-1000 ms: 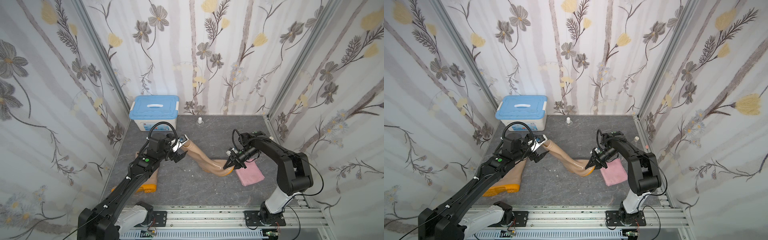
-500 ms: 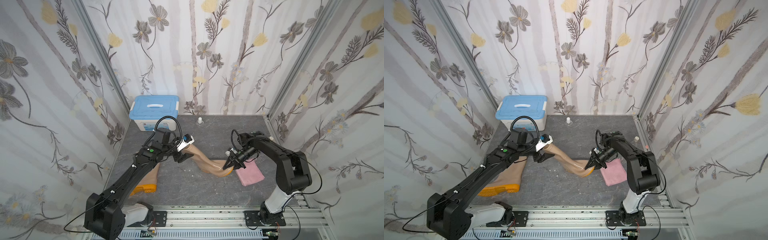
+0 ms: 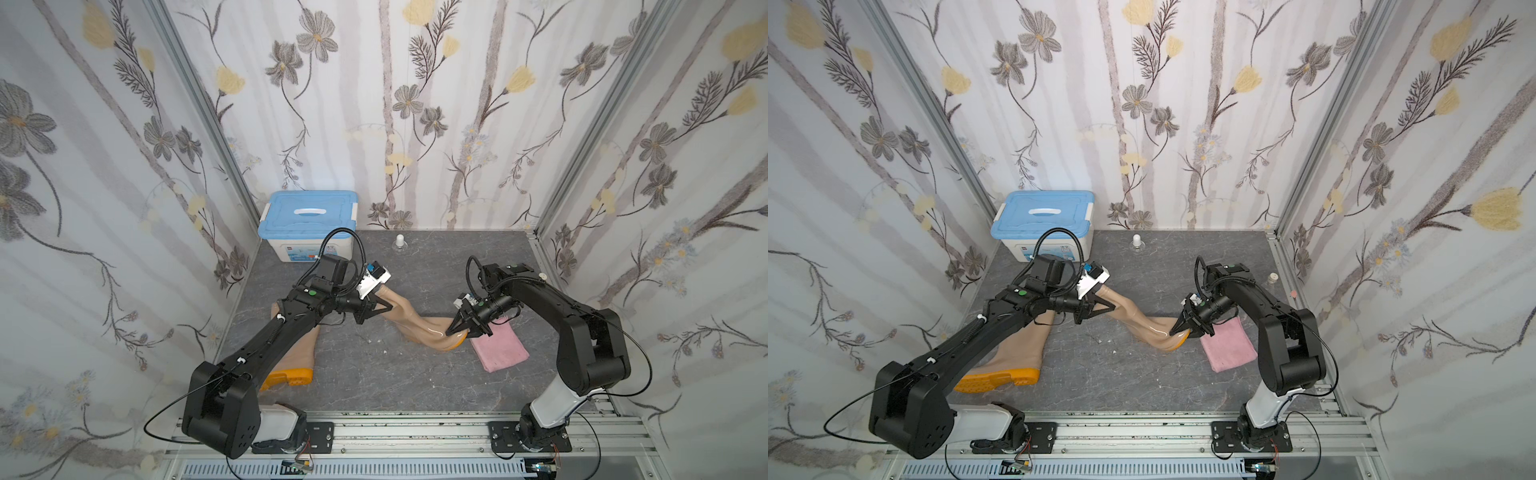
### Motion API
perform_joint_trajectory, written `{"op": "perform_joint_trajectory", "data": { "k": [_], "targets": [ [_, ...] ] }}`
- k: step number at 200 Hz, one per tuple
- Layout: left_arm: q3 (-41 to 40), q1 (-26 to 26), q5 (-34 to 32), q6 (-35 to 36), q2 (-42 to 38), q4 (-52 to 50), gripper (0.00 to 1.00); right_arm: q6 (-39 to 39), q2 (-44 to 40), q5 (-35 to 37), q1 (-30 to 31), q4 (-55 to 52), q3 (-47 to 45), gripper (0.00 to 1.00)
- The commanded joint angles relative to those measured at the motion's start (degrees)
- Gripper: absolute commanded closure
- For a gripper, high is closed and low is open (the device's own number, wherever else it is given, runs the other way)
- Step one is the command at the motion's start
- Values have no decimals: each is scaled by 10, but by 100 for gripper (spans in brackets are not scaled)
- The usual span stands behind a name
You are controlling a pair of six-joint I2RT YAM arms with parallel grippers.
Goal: Wipe the rubber boots with a cloth
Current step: Place the rubber boot at the center of the board.
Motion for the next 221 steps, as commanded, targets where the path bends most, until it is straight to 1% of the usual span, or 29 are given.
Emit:
{"op": "perform_joint_trajectory", "data": {
  "k": [1, 16, 24, 28, 36, 42, 49, 56, 62, 68, 84, 95, 106, 118, 123, 144, 154, 162, 182, 190, 204, 221],
  "targets": [
    [33, 7, 140, -256, 71, 124, 100, 71, -13, -126, -5, 77, 6, 73],
    [62, 5, 198, -465, 162, 234, 100, 96, -13, -144, -10, 96, 17, 73],
    [66, 0, 223, -585, 207, 329, 100, 107, -11, -147, -16, 98, 26, 73],
    [60, -4, 229, -649, 224, 403, 100, 115, -10, -149, -19, 101, 29, 72],
    [36, -11, 231, -786, 248, 591, 100, 137, -10, -155, -27, 114, 29, 69],
    [22, -13, 222, -889, 267, 741, 100, 159, -13, -159, -32, 132, 26, 67],
    [22, -13, 210, -998, 297, 876, 100, 183, -18, -162, -40, 151, 22, 65],
    [36, -12, 198, -1112, 337, 984, 100, 207, -21, -161, -48, 170, 19, 62],
    [48, -14, 192, -1159, 359, 1000, 100, 223, -22, -159, -57, 184, 17, 60],
    [49, -16, 184, -1172, 370, 1000, 100, 235, -23, -156, -66, 193, 17, 58],
    [40, -26, 170, -1169, 366, 1000, 100, 261, -18, -151, -92, 215, 20, 53],
    [29, -28, 157, -1175, 359, 998, 100, 272, -16, -138, -111, 218, 26, 45],
    [18, -28, 147, -1185, 353, 999, 100, 293, -15, -133, -127, 238, 31, 43],
    [6, -29, 142, -1192, 346, 991, 100, 299, -13, -120, -142, 239, 49, 42],
    [1, -29, 141, -1191, 343, 984, 100, 300, -13, -111, -147, 239, 58, 39],
    [-25, -28, 131, -1189, 338, 946, 100, 299, -13, -65, -162, 237, 106, 37],
    [-40, -26, 126, -1185, 336, 917, 100, 286, -12, -39, -163, 224, 134, 37],
    [-57, -24, 114, -1190, 337, 913, 100, 273, -9, -20, -161, 212, 155, 37],
    [-79, -23, 103, -1229, 348, 941, 100, 214, 0, 53, -142, 151, 205, 36],
    [-82, -23, 104, -1244, 353, 953, 100, 182, 4, 93, -129, 121, 223, 36],
    [-91, -21, 103, -1247, 356, 949, 100, 134, 2, 182, -100, 89, 235, 36],
    [-114, -18, 102, -1242, 364, 943, 100, 83, -9, 318, -55, 80, 220, 35]
  ]
}}
